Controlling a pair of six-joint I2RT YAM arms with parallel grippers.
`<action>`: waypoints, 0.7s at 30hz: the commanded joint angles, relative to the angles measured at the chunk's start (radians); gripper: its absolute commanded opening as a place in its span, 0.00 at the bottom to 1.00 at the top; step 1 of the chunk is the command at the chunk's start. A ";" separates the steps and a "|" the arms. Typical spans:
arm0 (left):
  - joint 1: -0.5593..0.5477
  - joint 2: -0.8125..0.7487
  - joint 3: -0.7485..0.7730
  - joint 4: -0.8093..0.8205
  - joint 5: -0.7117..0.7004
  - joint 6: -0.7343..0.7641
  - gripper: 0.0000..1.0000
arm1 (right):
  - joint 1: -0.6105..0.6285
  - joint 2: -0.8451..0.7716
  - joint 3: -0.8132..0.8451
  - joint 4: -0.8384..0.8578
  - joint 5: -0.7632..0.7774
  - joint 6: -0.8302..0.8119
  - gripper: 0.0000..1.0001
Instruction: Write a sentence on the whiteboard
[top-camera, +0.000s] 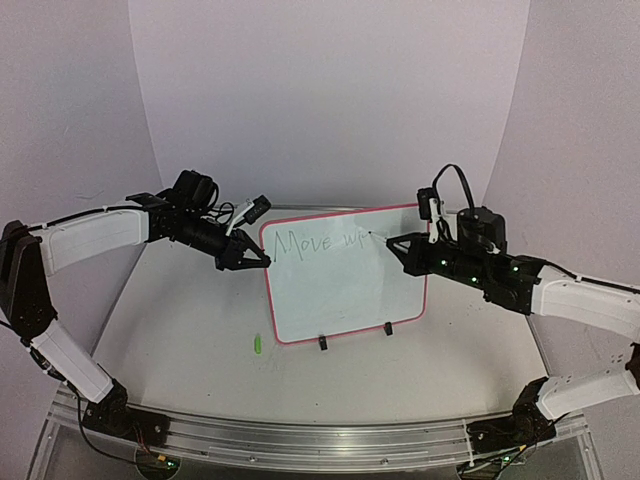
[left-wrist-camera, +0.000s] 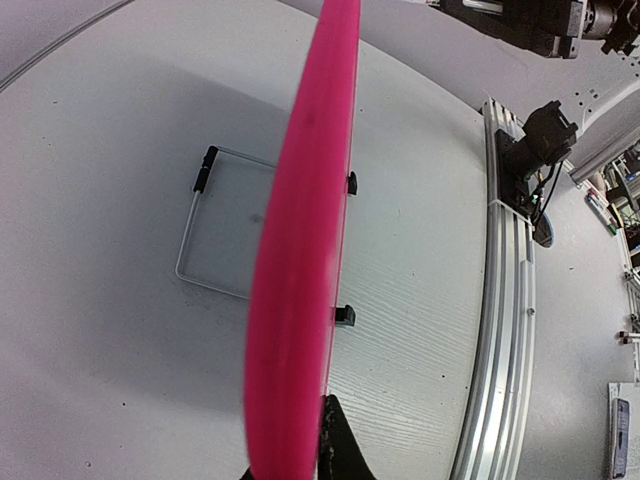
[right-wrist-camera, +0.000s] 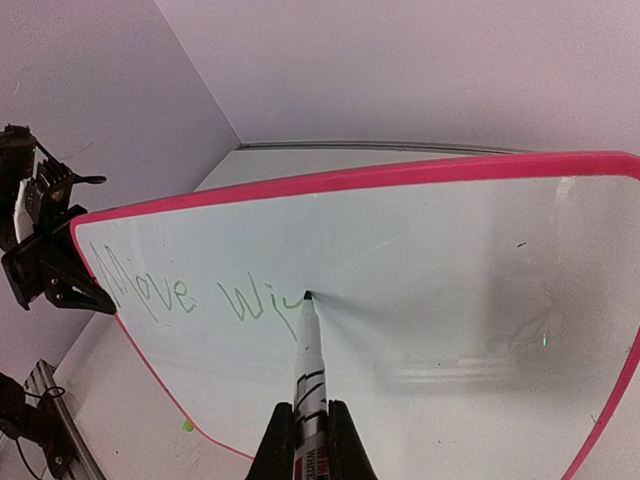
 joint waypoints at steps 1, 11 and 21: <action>0.006 0.020 0.003 -0.019 -0.073 0.045 0.00 | -0.005 -0.051 -0.010 0.005 -0.038 -0.001 0.00; 0.006 0.020 0.003 -0.019 -0.071 0.044 0.00 | -0.005 -0.018 0.037 0.006 -0.068 -0.029 0.00; 0.006 0.019 0.003 -0.019 -0.071 0.045 0.00 | -0.005 0.017 0.046 0.035 -0.030 -0.036 0.00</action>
